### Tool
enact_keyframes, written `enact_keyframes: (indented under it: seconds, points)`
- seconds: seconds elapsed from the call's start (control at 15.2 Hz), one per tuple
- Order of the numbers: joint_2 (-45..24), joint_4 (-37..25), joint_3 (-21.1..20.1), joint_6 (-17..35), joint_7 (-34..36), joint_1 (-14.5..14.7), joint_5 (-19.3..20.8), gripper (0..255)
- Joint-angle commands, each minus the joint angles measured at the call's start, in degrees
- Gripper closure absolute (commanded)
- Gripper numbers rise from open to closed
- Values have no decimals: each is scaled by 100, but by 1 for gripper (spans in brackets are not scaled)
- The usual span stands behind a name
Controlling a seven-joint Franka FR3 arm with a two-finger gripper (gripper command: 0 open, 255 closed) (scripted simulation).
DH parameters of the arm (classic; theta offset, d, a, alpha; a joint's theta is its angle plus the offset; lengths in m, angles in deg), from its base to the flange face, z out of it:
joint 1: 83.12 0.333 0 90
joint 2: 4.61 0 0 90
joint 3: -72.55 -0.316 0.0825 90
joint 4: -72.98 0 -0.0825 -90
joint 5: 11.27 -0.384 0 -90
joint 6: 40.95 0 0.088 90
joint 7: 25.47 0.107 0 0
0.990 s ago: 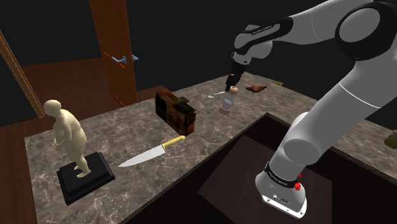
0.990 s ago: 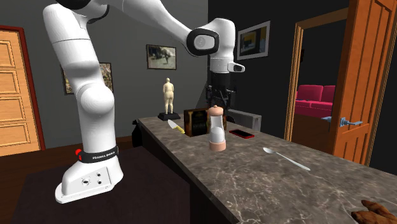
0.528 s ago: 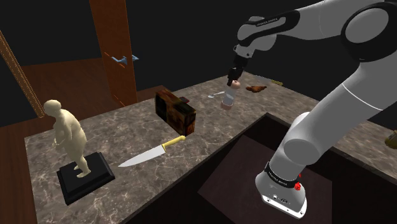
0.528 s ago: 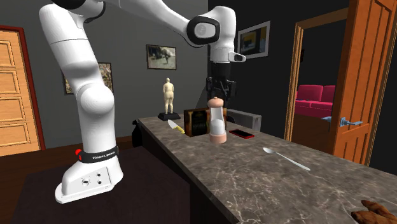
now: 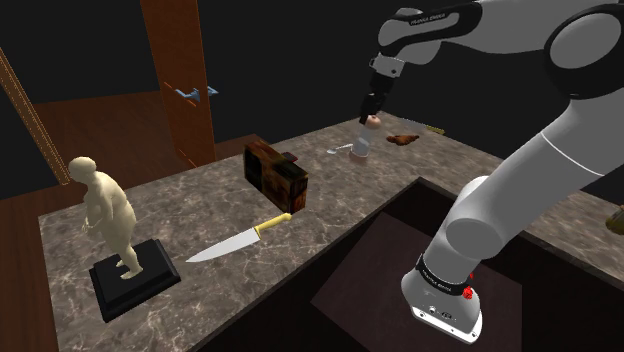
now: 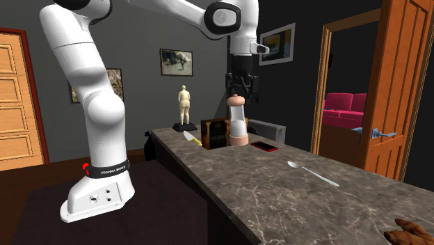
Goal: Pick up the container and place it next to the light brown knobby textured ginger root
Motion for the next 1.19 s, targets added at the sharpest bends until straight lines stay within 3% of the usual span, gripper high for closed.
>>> enact_keyframes:
  seconds: [0.0,1.12]
  points:
    - [41,-114,-24,-150,38,2,15,255]
    - [6,-1451,-101,-1446,182,53,-16,255]
